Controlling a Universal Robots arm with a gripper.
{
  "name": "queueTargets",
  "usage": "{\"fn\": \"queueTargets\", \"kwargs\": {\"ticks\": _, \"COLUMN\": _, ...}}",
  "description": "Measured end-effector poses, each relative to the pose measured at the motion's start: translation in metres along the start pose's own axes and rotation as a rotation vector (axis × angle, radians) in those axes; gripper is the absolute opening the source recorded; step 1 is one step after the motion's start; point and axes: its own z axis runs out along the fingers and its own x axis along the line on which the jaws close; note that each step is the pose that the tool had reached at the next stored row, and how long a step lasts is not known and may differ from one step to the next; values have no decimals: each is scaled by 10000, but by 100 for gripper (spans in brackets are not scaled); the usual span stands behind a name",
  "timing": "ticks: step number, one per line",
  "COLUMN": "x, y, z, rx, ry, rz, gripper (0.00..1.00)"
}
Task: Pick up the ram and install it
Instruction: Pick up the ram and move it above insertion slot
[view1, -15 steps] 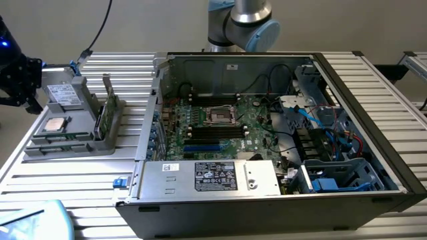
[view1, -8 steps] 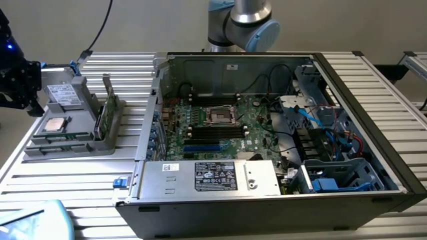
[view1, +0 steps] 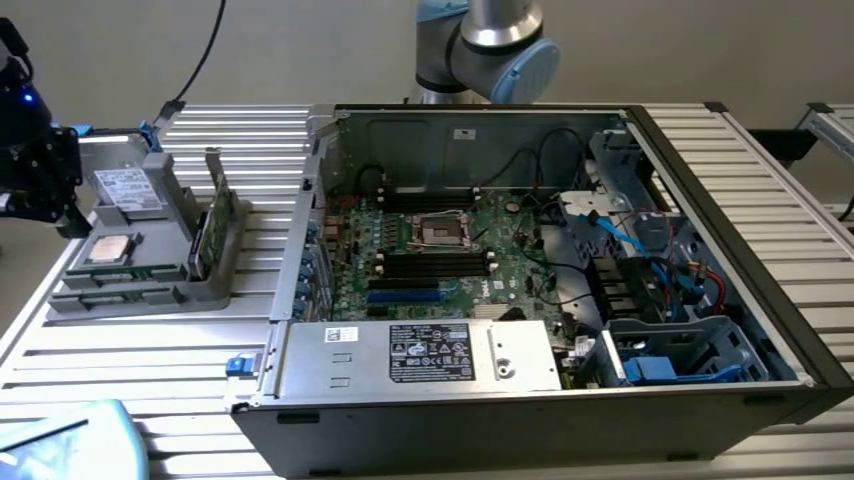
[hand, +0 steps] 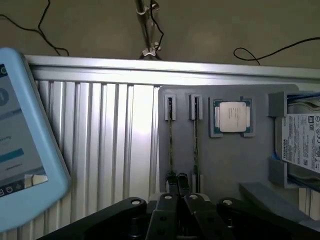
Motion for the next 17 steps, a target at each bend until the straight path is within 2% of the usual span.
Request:
{"fn": "queueTargets", "kwargs": {"ticks": 2, "x": 0, "y": 0, "z": 1, "rx": 0, "ry": 0, "rz": -1, "gripper": 12}}
{"fn": "queueTargets", "kwargs": {"ticks": 3, "x": 0, "y": 0, "z": 2, "rx": 2, "ry": -1, "rz": -1, "gripper": 18}}
{"fn": "queueTargets", "kwargs": {"ticks": 4, "x": 0, "y": 0, "z": 2, "rx": 2, "ry": -1, "rz": -1, "gripper": 18}}
{"fn": "queueTargets", "kwargs": {"ticks": 7, "x": 0, "y": -2, "z": 43, "rx": 5, "ry": -1, "rz": -2, "gripper": 37}}
{"fn": "queueTargets", "kwargs": {"ticks": 17, "x": 1, "y": -11, "z": 241, "rx": 4, "ry": 12, "rz": -269, "gripper": 37}}
